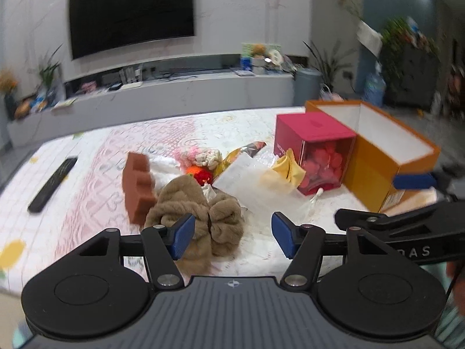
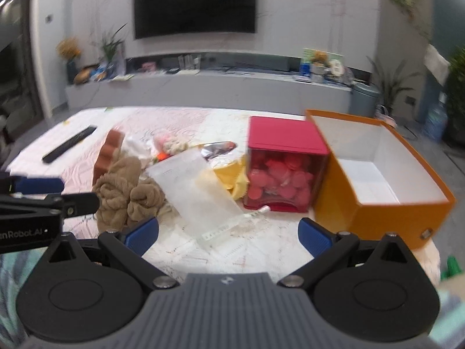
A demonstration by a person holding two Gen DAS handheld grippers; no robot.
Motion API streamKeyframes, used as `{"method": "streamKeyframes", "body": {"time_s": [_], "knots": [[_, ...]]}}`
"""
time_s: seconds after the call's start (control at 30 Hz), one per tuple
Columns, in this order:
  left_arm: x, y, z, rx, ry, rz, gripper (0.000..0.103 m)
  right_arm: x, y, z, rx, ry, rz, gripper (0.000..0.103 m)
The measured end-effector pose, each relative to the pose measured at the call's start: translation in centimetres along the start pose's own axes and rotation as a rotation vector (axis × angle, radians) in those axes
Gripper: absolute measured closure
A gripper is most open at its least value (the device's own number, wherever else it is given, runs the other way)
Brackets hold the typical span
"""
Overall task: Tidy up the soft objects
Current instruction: 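Grasp the brown plush bear with the left tool while the right tool grasps the clear bag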
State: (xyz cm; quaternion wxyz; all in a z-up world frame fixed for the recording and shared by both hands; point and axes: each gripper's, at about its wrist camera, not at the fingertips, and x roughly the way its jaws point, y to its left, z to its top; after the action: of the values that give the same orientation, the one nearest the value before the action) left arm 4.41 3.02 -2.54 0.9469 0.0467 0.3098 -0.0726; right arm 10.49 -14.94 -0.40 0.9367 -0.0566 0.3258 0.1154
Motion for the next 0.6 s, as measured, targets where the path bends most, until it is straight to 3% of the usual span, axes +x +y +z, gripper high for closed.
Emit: {"method": "streamKeyframes", "body": {"time_s": [0.1,0.2,0.33,0.53,0.6], "knots": [[2.0,0.1,0.5,0.082,0.032,-0.010,0.030,2.6,0.2,0.6,-0.055,0.043,0.033,0.013],[4.1,0.0,0.8,0.183,0.059,-0.005,0.025,5.3,0.2,1.0,-0.091,0.075,0.043,0.015],[6.8,0.0,1.0,0.270,0.108,-0.014,0.025,9.1,0.6,1.5,-0.164,0.131,0.078,0.015],[10.2,0.5,1.2,0.326,0.175,0.027,0.025,13.7,1.0,2.0,-0.220,0.188,0.107,0.015],[10.5,0.9,1.1,0.313,0.183,0.048,0.014,14.8,0.9,1.9,-0.211,0.203,0.123,0.015]]}}
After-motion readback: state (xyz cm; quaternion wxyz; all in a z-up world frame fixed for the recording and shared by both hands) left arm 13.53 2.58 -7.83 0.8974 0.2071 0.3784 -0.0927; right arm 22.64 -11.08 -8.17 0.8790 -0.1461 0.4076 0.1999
